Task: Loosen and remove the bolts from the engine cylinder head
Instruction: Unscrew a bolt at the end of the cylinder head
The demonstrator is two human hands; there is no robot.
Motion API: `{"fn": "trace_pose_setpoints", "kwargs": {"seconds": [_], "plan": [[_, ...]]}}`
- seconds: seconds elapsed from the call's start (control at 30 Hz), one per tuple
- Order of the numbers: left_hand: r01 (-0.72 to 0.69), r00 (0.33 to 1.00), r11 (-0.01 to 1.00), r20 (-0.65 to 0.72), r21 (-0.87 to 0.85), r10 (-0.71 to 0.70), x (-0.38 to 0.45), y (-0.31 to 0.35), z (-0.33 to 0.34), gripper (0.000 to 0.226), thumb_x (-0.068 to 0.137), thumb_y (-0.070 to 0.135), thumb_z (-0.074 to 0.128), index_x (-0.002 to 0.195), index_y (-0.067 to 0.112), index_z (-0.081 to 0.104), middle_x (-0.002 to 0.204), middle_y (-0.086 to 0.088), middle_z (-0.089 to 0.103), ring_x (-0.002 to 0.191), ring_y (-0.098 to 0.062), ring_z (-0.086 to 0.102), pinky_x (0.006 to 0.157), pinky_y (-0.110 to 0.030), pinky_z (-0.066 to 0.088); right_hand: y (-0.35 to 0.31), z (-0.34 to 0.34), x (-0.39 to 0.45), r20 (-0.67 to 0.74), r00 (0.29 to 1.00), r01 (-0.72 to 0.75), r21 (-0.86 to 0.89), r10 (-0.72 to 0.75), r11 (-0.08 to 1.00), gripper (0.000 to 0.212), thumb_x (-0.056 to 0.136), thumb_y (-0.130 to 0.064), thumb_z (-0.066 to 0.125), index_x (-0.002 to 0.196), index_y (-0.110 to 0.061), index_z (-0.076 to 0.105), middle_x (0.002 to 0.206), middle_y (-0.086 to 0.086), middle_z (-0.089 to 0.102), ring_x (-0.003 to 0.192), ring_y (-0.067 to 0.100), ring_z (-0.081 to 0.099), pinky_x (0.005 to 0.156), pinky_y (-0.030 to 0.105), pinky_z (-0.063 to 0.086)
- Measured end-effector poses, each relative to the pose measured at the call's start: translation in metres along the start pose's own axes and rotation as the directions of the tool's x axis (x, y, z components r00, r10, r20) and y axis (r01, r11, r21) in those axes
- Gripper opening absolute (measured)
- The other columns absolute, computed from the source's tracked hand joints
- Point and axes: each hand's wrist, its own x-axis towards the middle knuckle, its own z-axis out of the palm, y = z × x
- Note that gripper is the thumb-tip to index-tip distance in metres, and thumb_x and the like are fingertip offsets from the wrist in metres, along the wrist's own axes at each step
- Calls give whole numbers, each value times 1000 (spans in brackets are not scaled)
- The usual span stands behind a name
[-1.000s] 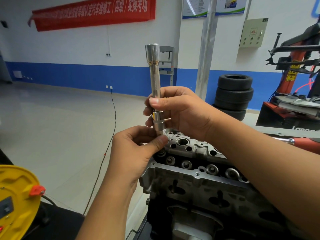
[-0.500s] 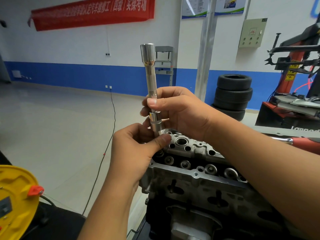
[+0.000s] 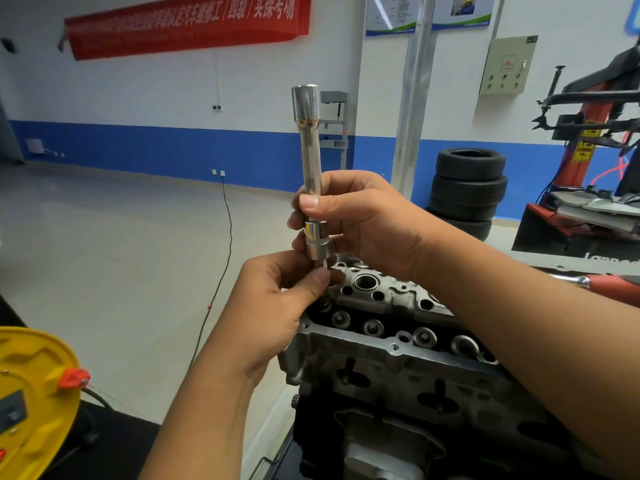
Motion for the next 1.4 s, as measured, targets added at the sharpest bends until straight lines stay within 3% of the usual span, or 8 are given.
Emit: {"fn": "trace_pose_setpoints", "kwargs": {"seconds": [0.13,0.23,0.37,0.53,0.87,1.07,1.27,1.4], "plan": [[-43,992,999,-117,11,44,2,-1,4,20,89,9,80,86,29,79,85,9,81,84,-7,77,85,-35,58,1,1,0,2,1000,-1,2,1,1000,17,87,-19,71,98,-7,68,91,11,74,80,29,71,73,37,60],[-63,980,998,-192,-25,57,2,0,6,18,66,31,90,79,28,80,79,7,80,76,-9,76,76,-29,56,1,1,0,11,1000,2,-5,-2,1000,15,91,-19,70,99,-7,68,92,11,73,81,29,71,75,38,60],[-35,999,997,-3,-74,35,1,0,-2,13,88,25,74,95,33,81,94,8,82,94,-9,77,86,-29,53,1,1,0,2,1000,-3,3,3,1000,17,87,-21,72,97,-8,68,90,11,74,79,28,72,71,36,59],[-82,977,997,-198,3,81,4,-5,3,22,78,13,88,84,32,78,82,11,80,79,-8,77,77,-27,57,2,1,1,8,1000,-5,5,5,1000,18,89,-21,70,99,-7,69,91,10,74,79,27,71,74,36,60],[-62,981,998,-184,-28,56,2,-1,6,43,87,8,82,79,49,80,87,11,81,86,-8,78,86,-34,57,2,0,1,-1,1000,-7,10,7,1000,18,87,-22,71,97,-7,69,90,11,74,78,28,72,73,35,59],[7,1000,1000,-8,-4,-7,1,0,-1,22,99,13,68,100,32,79,94,10,82,96,-6,76,98,-39,54,2,0,0,-8,1000,-3,2,3,1000,20,88,-23,71,98,-6,68,90,11,74,78,28,72,72,35,60],[-51,967,997,-245,62,65,1,4,6,36,55,52,86,78,25,77,75,6,76,69,-12,72,72,-37,60,3,0,-1,-9,1000,-1,-9,1,1000,19,97,-25,67,100,-6,69,92,12,73,79,26,71,71,34,59],[13,1000,1000,-12,-10,-13,2,4,2,10,92,32,75,100,34,81,96,10,81,98,-14,74,98,-47,55,2,0,-1,-14,1000,5,-24,-5,1000,21,93,-27,68,98,-6,69,91,12,73,79,28,71,74,36,58]]}}
